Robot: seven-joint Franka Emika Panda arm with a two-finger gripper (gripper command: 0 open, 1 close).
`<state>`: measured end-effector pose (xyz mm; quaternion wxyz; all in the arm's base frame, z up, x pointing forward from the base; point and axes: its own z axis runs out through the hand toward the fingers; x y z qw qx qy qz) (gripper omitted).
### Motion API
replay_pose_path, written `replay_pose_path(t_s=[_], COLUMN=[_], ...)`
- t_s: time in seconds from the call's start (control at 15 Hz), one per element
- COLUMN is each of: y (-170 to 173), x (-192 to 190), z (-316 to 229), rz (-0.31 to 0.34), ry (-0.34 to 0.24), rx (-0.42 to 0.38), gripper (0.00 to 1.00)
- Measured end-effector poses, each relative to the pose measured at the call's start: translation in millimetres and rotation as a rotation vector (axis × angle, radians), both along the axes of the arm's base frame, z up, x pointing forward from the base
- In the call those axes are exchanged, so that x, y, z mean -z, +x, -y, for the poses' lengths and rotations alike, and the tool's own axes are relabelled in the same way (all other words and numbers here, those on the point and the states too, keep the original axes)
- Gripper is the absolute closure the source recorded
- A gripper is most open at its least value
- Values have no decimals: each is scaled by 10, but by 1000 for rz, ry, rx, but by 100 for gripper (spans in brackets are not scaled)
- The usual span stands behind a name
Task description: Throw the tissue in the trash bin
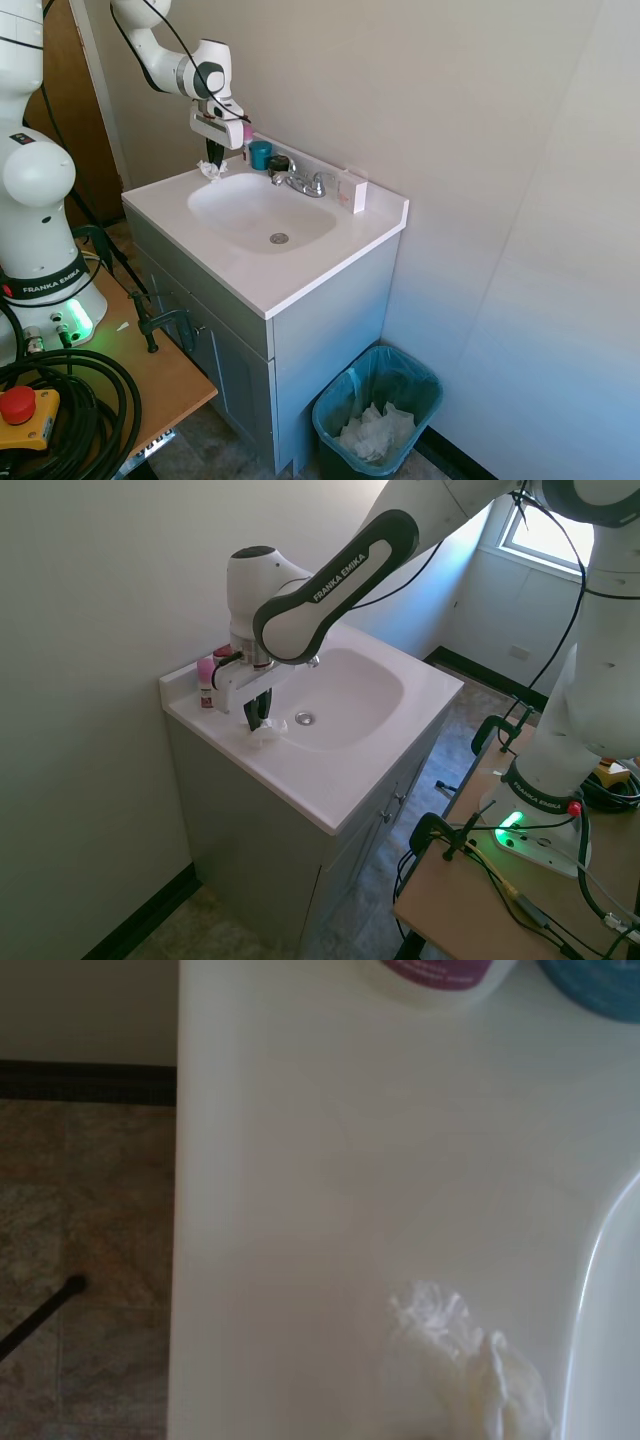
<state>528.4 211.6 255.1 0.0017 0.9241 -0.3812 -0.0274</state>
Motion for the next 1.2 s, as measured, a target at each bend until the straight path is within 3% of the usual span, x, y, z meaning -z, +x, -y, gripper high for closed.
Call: replay_pose_path(t_s=[0.13, 0.27, 0.4, 0.53, 0.73, 0.93, 1.07, 1.2], y=[5, -19, -113, -191, -315, -720, -1027, -1225], x=[-171, -576, -1133, -1719, -2549, -3111, -3186, -3012], z=[-8, -7, 79, 387, 1603, 3209, 4264, 5164], rz=[19, 71, 167, 278, 430, 558, 625, 668], ry=[16, 32, 36, 32, 36, 44, 50, 46], rx=[-1, 0, 17, 82, 257, 468, 628, 798], gripper=[100, 100, 100, 100, 100, 100, 100, 100])
